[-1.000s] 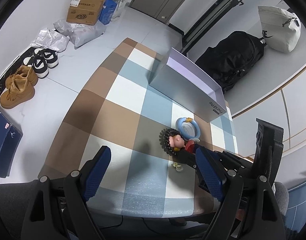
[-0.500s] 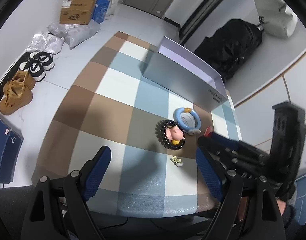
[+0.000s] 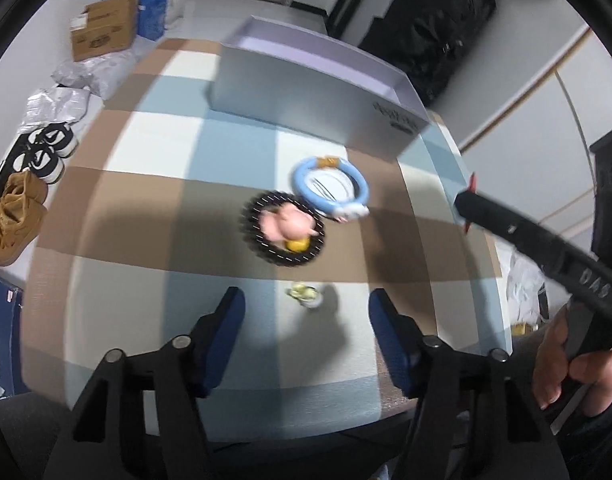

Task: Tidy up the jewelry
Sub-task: 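Grasp the red 'China' ball with the right gripper while the left gripper grasps the small charm, then carry the red ball and small charm over the silver box with both grippers, then open both grippers to drop the ball and charm into the box, then move the left gripper to the black bead bracelet around the pink pig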

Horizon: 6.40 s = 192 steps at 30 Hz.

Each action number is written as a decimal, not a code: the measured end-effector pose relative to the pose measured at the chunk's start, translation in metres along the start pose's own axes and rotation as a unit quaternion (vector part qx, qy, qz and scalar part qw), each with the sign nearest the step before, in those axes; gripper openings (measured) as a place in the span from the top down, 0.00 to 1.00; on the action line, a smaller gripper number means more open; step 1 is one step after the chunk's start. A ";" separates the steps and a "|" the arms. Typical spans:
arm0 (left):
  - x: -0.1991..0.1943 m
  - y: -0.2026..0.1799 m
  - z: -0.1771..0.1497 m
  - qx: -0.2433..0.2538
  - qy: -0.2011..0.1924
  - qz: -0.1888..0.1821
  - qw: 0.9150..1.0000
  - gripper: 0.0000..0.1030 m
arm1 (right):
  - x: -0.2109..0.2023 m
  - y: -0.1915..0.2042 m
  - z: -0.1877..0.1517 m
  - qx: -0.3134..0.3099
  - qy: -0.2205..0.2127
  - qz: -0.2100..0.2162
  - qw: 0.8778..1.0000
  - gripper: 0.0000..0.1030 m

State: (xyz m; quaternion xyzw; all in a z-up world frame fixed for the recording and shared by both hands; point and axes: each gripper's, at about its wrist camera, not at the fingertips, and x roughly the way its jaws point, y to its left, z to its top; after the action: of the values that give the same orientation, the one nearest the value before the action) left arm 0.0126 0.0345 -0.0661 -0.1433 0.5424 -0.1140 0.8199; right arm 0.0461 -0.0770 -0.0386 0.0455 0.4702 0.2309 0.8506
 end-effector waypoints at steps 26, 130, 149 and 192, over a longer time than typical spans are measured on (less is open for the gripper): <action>0.006 -0.031 -0.010 0.077 0.002 0.041 0.996 0.88 | -0.025 -0.025 0.009 0.042 -0.028 0.018 0.999 0.59; 0.004 -0.013 0.158 -0.020 -0.069 -0.029 0.997 0.36 | 0.029 -0.037 0.106 0.095 -0.052 0.011 0.994 0.03; -0.019 -0.004 0.093 0.033 -0.084 0.025 0.996 0.22 | -0.003 -0.021 0.064 0.064 -0.058 -0.020 0.996 0.00; 0.026 -0.028 0.027 0.192 0.005 0.101 0.976 0.57 | -0.027 -0.028 0.008 0.087 -0.040 -0.045 0.994 0.00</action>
State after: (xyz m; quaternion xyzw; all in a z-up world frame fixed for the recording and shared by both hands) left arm 0.0464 0.0030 -0.0683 0.0727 0.5265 -0.1329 0.8366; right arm 0.0501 -0.1125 -0.0211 0.1071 0.4555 0.1490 0.8711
